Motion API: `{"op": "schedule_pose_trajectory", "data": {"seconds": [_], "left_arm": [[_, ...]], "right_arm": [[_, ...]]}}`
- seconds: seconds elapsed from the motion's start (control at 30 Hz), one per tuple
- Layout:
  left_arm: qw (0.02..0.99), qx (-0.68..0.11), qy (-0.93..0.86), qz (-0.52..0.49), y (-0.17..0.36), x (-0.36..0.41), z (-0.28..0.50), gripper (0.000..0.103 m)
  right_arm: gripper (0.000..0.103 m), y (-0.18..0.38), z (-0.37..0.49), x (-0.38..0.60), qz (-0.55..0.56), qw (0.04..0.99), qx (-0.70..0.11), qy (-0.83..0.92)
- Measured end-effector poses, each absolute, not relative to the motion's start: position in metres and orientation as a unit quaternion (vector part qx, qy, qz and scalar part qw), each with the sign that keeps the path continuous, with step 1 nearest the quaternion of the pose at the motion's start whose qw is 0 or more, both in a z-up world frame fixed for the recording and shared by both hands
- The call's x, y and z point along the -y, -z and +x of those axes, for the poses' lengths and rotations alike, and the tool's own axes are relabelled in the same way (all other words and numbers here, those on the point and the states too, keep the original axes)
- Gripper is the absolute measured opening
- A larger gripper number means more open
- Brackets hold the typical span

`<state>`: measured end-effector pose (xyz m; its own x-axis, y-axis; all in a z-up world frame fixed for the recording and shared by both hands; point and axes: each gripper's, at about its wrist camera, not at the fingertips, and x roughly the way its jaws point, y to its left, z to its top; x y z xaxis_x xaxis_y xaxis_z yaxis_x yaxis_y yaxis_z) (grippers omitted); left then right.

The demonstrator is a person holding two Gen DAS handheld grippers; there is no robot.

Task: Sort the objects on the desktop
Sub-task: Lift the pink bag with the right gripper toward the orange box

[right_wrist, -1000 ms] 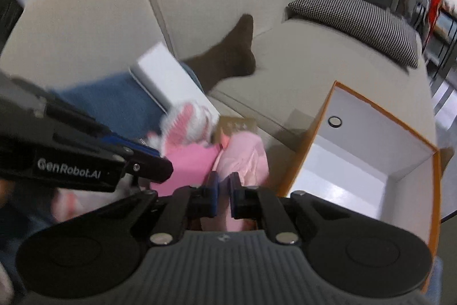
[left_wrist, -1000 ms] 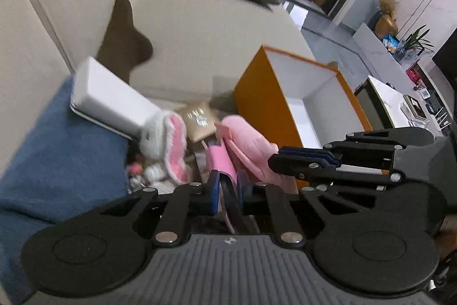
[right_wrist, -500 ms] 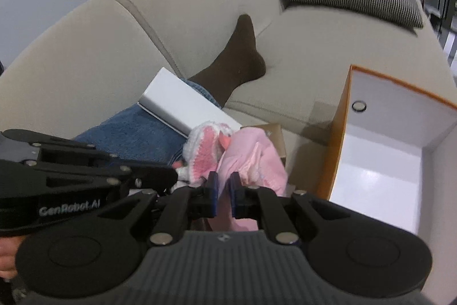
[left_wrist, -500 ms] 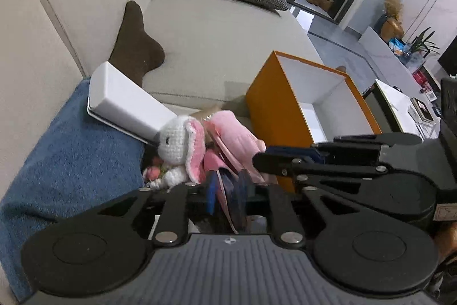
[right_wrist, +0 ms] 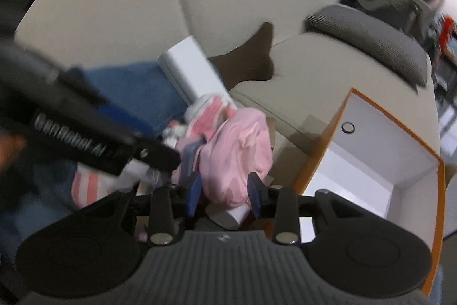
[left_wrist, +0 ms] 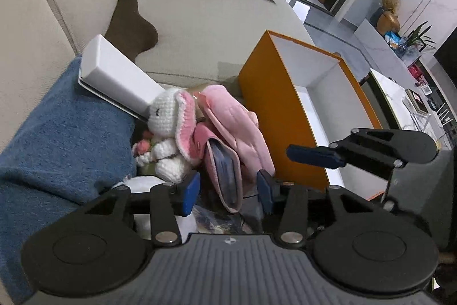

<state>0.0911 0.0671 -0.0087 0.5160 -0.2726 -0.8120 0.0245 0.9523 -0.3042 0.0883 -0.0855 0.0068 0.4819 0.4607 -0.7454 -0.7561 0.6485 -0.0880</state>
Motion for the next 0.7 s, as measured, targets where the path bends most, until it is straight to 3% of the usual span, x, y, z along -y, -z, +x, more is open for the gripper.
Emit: {"op": "schedule_pose_trajectory", "data": {"seconds": [0.3,0.37,0.4,0.7], "left_arm": [[0.859,-0.491,0.07,-0.126,0.024,-0.059,0.099,0.051],[0.861,-0.49,0.066,-0.122,0.026,-0.057,0.1,0.051],[0.861,-0.489,0.065,-0.121,0.027,-0.056,0.101,0.051],[0.859,-0.486,0.049,-0.151,0.032,-0.06,0.11,0.05]], "right_arm": [[0.035,0.022,0.077,0.064,-0.308,0.828,-0.306,-0.356],[0.032,0.026,0.078,0.064,-0.309,0.828,-0.304,-0.356],[0.022,0.027,0.079,0.065,-0.307,0.829,-0.305,-0.355],[0.021,0.004,0.103,0.093,-0.224,0.851,-0.324,-0.346]]}}
